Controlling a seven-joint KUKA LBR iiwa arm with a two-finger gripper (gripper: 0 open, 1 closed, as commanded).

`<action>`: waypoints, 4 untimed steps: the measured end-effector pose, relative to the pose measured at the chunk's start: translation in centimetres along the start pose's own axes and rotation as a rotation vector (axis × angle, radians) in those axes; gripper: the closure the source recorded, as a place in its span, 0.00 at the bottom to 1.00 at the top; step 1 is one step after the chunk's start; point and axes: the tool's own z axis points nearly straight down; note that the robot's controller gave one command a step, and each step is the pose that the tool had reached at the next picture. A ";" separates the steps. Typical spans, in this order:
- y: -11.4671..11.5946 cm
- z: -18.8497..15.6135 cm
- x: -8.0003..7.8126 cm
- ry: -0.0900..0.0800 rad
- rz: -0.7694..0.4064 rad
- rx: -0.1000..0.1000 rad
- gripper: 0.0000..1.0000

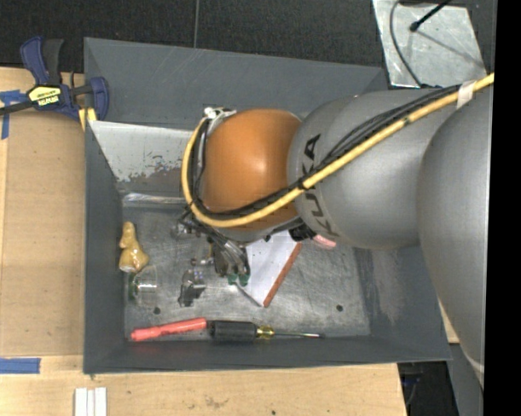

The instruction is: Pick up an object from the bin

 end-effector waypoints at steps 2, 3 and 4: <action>3.0 2.2 0.7 0.004 -0.172 0.000 0.00; 3.1 9.2 1.6 -0.013 -0.094 -0.005 1.00; 3.1 9.2 1.6 -0.013 -0.094 -0.005 1.00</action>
Offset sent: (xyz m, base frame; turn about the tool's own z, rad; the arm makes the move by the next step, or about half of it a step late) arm -0.0158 0.0500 -0.0229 -0.2884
